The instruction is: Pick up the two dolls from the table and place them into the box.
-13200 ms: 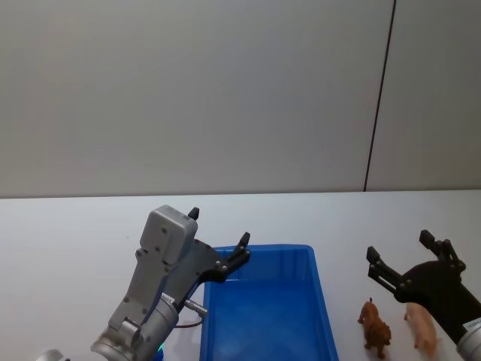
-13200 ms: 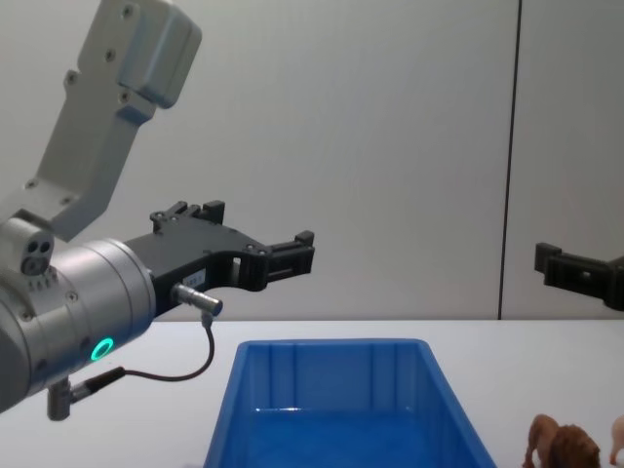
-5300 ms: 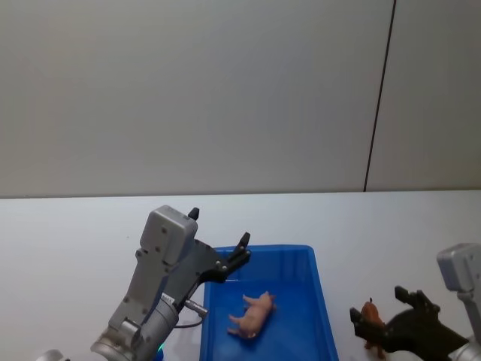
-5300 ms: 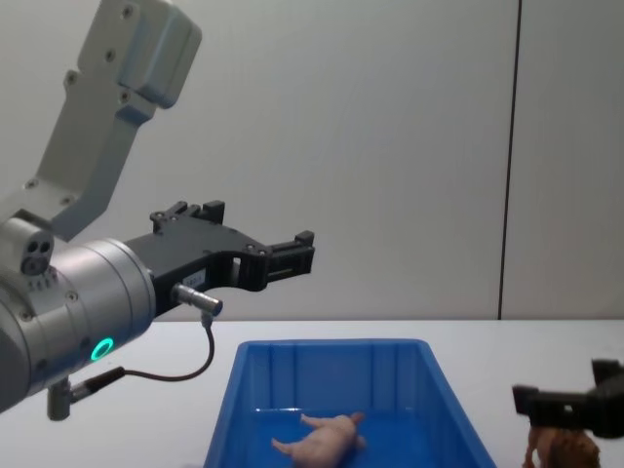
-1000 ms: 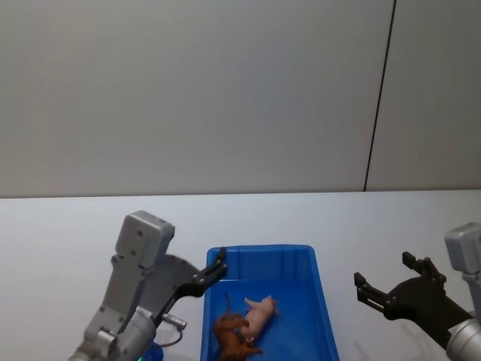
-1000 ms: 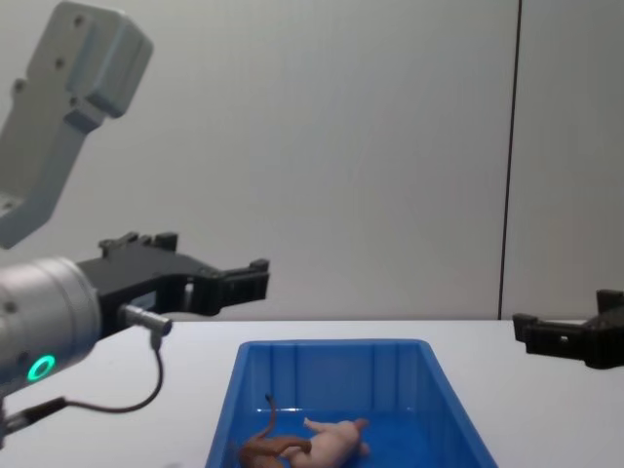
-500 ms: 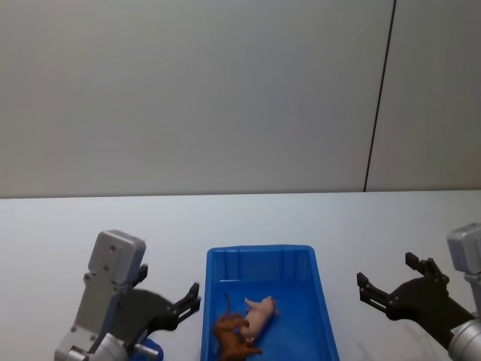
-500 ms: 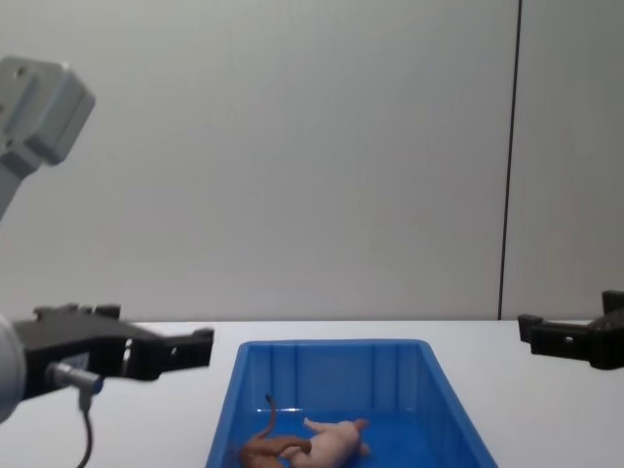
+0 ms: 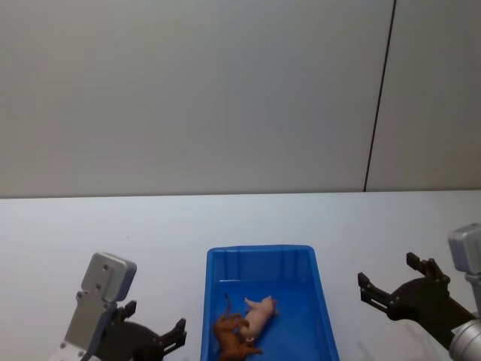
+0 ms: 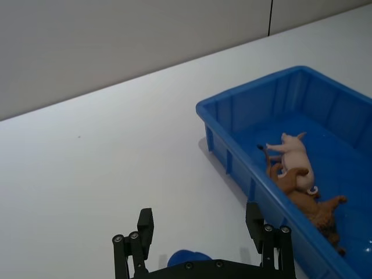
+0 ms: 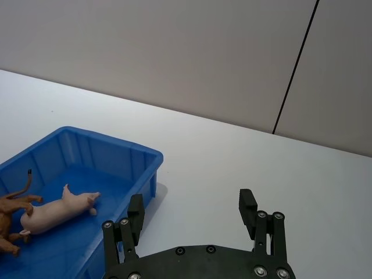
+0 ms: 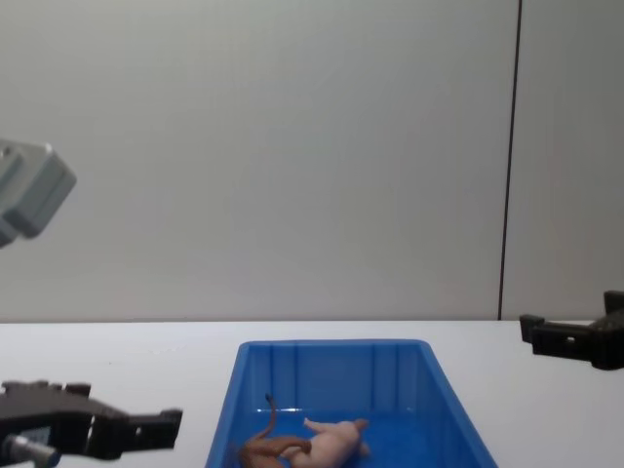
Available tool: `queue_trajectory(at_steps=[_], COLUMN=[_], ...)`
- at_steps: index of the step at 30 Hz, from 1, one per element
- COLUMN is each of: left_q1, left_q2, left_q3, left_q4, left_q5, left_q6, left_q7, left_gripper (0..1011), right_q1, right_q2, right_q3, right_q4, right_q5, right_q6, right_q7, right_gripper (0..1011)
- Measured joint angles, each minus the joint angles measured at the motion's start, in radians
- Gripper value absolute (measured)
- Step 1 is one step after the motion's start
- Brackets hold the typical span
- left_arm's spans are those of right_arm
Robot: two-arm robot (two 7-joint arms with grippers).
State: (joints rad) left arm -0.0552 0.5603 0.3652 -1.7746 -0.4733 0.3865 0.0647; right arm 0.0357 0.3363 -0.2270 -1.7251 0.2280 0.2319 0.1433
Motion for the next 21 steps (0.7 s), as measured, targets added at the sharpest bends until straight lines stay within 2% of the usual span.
queue_trajectory(at_steps=[9,15,16,21], left_q1=[0.010,0.016,0.018,0.025], left_q2=[0.010,0.015,0.016,0.019], left_q3=[-0.006,-0.009,-0.010,-0.012], left_q4=[0.024,0.038,0.042,0.050], left_q5=[-0.012,-0.016,-0.017,-0.017], left_q6=[0.029,0.038,0.039,0.039], left_q7=[-0.020,-0.027,-0.029,-0.033], left_gripper=[996,882,826,673], right_q1=[0.000,0.000,0.000,0.000], right_q2=[0.000,0.000,0.000,0.000], right_q3=[0.000,0.000,0.000,0.000], right_q4=[0.000,0.000,0.000,0.000], right_q5=[0.000,0.000,0.000,0.000], right_q6=[0.000,0.000,0.000,0.000], right_q7=[-0.001,-0.001,-0.001,-0.001], right_gripper=[1001,1001,1001,1001])
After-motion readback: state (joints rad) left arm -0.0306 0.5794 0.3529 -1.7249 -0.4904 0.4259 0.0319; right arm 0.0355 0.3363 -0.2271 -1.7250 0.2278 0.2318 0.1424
